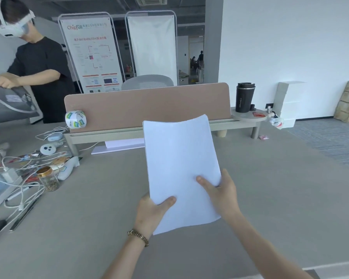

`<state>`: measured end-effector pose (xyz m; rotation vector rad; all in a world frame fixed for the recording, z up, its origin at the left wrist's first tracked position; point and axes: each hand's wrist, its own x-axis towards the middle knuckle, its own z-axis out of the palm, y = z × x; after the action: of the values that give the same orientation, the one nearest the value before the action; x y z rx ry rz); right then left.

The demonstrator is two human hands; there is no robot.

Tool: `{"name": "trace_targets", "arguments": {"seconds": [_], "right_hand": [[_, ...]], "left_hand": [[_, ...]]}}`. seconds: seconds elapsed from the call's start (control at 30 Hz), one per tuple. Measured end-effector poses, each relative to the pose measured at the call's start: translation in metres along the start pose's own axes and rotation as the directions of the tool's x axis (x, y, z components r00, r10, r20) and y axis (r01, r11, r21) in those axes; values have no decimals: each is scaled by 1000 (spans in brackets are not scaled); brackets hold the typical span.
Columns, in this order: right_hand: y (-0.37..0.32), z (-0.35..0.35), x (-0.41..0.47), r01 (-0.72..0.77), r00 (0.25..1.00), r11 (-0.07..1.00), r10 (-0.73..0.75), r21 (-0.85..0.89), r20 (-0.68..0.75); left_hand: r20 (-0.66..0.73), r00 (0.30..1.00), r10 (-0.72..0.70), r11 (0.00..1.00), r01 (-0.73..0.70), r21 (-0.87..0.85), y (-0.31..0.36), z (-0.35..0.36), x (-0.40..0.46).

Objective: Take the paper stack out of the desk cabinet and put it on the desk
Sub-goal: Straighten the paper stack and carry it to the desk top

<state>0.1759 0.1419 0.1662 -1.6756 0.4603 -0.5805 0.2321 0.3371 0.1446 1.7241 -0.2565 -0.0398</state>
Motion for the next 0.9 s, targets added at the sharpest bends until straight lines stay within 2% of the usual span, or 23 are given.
{"name": "trace_targets", "arguments": {"seconds": [0.13,0.27,0.33,0.57,0.73,0.9], "right_hand": [[-4,-47,18,11,1000,999,-12,-49,-16],[4,-105,32,-7,995,995,16,-99,96],[8,-128,34,-12,994,990,27,-143,106],[26,-190,47,-9,1000,977,5,-214,-20],[29,-226,63,-6,995,973,-17,-231,-100],[36,-259,89,-6,992,960,-30,-282,-122]], "left_hand": [[60,998,26,998,-22,-67,17,42,4],[108,994,33,992,-19,-128,29,81,8],[145,989,36,990,-16,-137,36,101,10],[257,966,27,992,5,-123,52,171,14],[205,979,-6,995,26,-94,56,218,24],[194,981,6,997,9,-73,62,262,30]]}}
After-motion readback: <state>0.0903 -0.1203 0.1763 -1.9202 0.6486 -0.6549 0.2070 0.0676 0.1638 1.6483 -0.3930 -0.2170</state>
